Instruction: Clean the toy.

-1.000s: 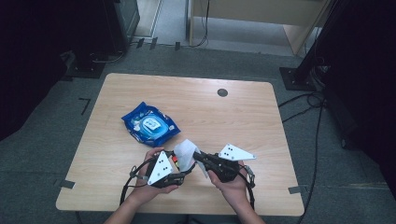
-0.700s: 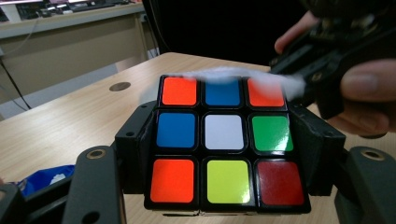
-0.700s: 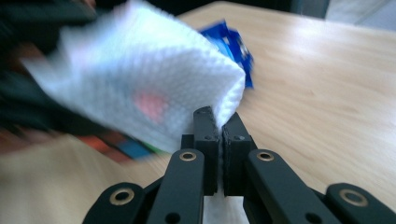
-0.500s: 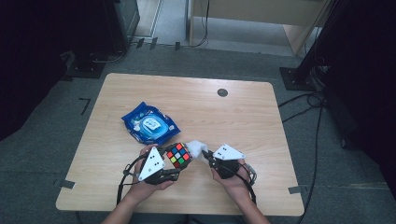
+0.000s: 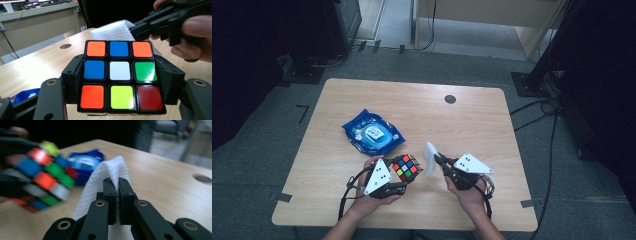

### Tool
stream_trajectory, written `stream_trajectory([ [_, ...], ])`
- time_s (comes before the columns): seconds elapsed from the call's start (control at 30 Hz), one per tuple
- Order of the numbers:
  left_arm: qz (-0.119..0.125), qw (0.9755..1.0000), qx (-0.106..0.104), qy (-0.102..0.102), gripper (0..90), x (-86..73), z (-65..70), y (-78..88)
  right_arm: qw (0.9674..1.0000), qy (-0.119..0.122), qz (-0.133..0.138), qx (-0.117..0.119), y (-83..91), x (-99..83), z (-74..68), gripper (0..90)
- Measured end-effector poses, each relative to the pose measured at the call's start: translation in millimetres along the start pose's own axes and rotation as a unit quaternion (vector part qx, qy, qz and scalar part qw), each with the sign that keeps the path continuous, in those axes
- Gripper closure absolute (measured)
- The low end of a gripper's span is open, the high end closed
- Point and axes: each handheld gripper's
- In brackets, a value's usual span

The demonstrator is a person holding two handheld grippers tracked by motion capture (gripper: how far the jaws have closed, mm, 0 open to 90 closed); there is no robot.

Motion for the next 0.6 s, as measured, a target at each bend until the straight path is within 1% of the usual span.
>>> stream_trajectory([
  [0.03, -0.002, 1.0, -0.001, -0.004, 34.3, -0.1, 0.9, -0.4, 0.9998, 0.01, 0.005, 0.017, -1.0, 2.4, -7.3, 87.3],
  [0.1, -0.003, 1.0, -0.003, -0.004, 34.3, -0.5, 1.9, -0.8, 0.999, 0.024, 0.006, 0.039, -3.4, 6.5, -20.5, 87.3],
  [0.17, -0.005, 1.0, -0.005, -0.006, 34.3, -0.8, 2.3, -0.9, 0.9982, 0.025, 0.006, 0.055, -4.8, 9.2, -30.5, 88.2],
  [0.2, -0.005, 0.9999, -0.007, -0.006, 34.3, -1.0, 2.1, -0.8, 0.9984, 0.028, 0.007, 0.05, -4.6, 10.5, -34.7, 88.2],
  [0.23, -0.005, 0.9999, -0.009, -0.005, 34.3, -1.4, 1.7, -0.7, 0.9985, 0.025, 0.008, 0.049, -3.9, 12.3, -36.8, 88.2],
  [0.27, -0.006, 0.9999, -0.009, -0.004, 34.3, -1.6, 1.7, -1.0, 0.9983, 0.013, 0.014, 0.055, -2.6, 14.2, -37.5, 88.1],
  [0.3, -0.007, 0.9999, -0.008, -0.005, 34.3, -1.9, 2.0, -1.5, 0.9974, 0.0, 0.026, 0.067, -0.9, 16.5, -37.2, 88.0],
  [0.33, -0.008, 0.9999, -0.009, -0.005, 34.3, -2.0, 2.5, -2.1, 0.9966, -0.011, 0.032, 0.075, 0.9, 19.0, -38.0, 87.8],
  [0.37, -0.008, 0.9999, -0.01, -0.007, 34.3, -1.9, 3.1, -2.6, 0.9964, -0.008, 0.034, 0.077, 1.6, 21.2, -39.5, 87.7],
  [0.4, -0.008, 0.9999, -0.01, -0.007, 34.3, -1.8, 4.1, -3.0, 0.9967, 0.0, 0.032, 0.075, 1.7, 22.7, -41.8, 87.6],
  [0.47, -0.01, 0.9999, -0.009, -0.011, 34.3, -1.5, 5.0, -3.1, 0.9975, 0.016, 0.03, 0.063, 0.9, 22.2, -44.0, 87.4],
  [0.5, -0.009, 0.9999, -0.009, -0.011, 34.3, -1.4, 4.8, -2.8, 0.9977, 0.016, 0.031, 0.057, 0.4, 20.7, -43.1, 87.4],
  [0.53, -0.007, 0.9999, -0.009, -0.008, 34.3, -0.9, 4.3, -1.9, 0.9982, 0.009, 0.028, 0.053, -0.2, 19.0, -40.9, 87.4],
  [0.6, 0.0, 1.0, -0.009, -0.004, 34.3, 1.1, 2.8, -0.1, 0.9989, 0.008, 0.013, 0.044, -3.2, 13.2, -34.4, 87.3],
])
Point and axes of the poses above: each handheld gripper's, and its own axes: y roughly backward along the jaws, x roughly out of its top, z roughly to its right, and after that the axes turned 6 degrees about z, right-handed
